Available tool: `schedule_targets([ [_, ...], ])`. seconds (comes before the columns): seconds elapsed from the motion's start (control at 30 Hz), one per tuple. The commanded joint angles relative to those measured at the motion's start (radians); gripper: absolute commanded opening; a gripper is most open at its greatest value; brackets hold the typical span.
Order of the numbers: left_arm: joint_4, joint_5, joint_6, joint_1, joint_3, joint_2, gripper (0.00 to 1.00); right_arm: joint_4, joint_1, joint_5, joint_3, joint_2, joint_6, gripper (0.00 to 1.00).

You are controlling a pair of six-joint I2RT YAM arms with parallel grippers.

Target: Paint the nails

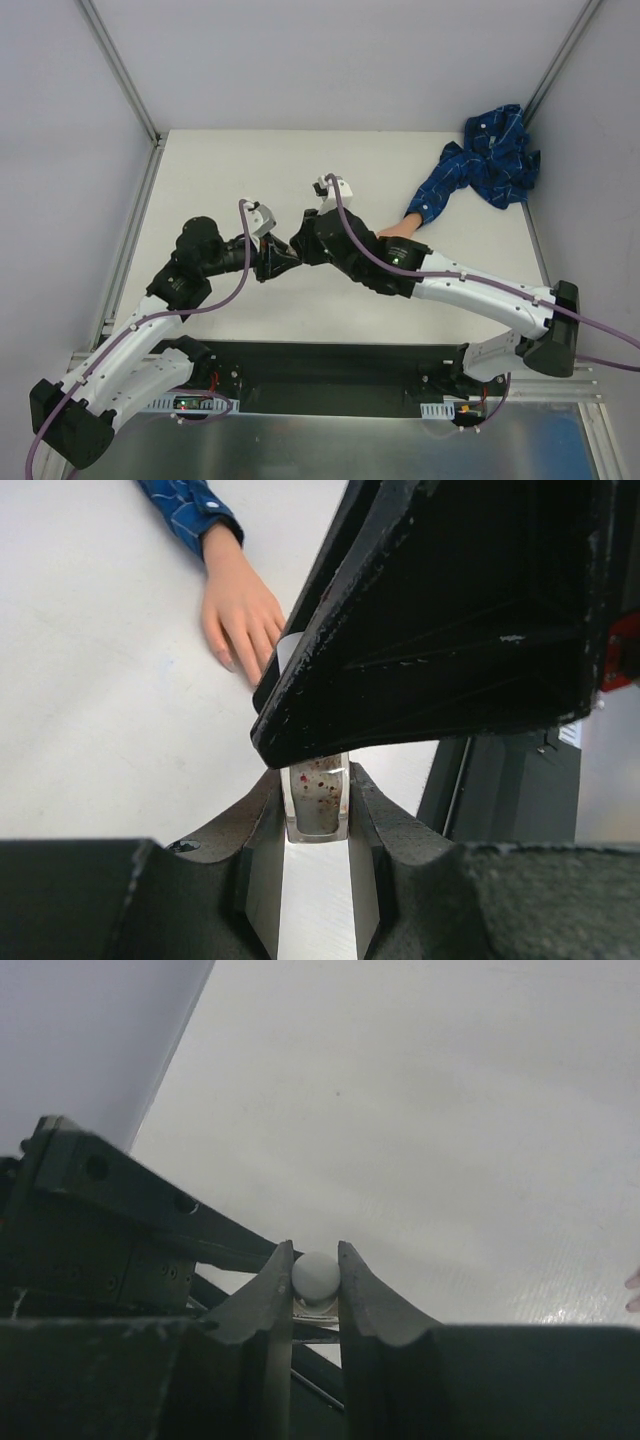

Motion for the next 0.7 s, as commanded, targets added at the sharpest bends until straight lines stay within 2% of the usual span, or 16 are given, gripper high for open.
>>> schedule_targets([
  [0.0, 0.065, 0.323, 0.035, -0.010, 0.057, -0.012, 0.00, 0.153, -0.106, -0.281, -0.120, -0.114, -0.304, 0.00],
  [0.03, 0.078, 0.370, 0.031, -0.010, 0.057, -0.012, 0.00, 0.216, -0.138, -0.431, -0.159, -0.134, -0.370, 0.00],
  [0.07, 0.121, 0.421, 0.009, -0.010, 0.052, -0.017, 0.00, 0.403, -0.211, -0.643, -0.265, -0.172, -0.419, 0.00],
  [0.1, 0.147, 0.485, -0.008, -0.010, 0.047, -0.020, 0.00, 0.508, -0.248, -1.100, -0.318, -0.180, -0.494, 0.00],
  [0.13, 0.172, 0.508, -0.023, -0.010, 0.034, -0.021, 0.00, 0.600, -0.276, -1.235, -0.358, -0.182, -0.484, 0.00],
  [0.23, 0.220, 0.516, -0.061, -0.010, 0.021, -0.018, 0.00, 0.592, -0.350, -1.342, -0.325, -0.108, -0.431, 0.00],
  [0.3, 0.215, 0.500, -0.063, -0.010, 0.020, -0.005, 0.00, 0.594, -0.356, -1.335, -0.314, -0.080, -0.395, 0.00],
  [0.47, 0.172, 0.441, -0.031, -0.010, 0.027, 0.000, 0.00, 0.620, -0.344, -1.268, -0.337, -0.131, -0.362, 0.01],
  [0.5, 0.169, 0.430, -0.028, -0.010, 0.027, -0.001, 0.00, 0.612, -0.342, -1.207, -0.341, -0.142, -0.352, 0.00],
  [0.6, 0.140, 0.377, -0.003, -0.010, 0.027, 0.002, 0.00, 0.477, -0.336, -1.020, -0.320, -0.183, -0.317, 0.22],
  [0.63, 0.129, 0.366, 0.001, -0.010, 0.030, 0.003, 0.00, 0.425, -0.327, -0.955, -0.293, -0.194, -0.314, 0.34],
  [0.67, 0.126, 0.358, 0.001, -0.010, 0.032, 0.005, 0.00, 0.338, -0.299, -0.807, -0.285, -0.218, -0.302, 0.40],
])
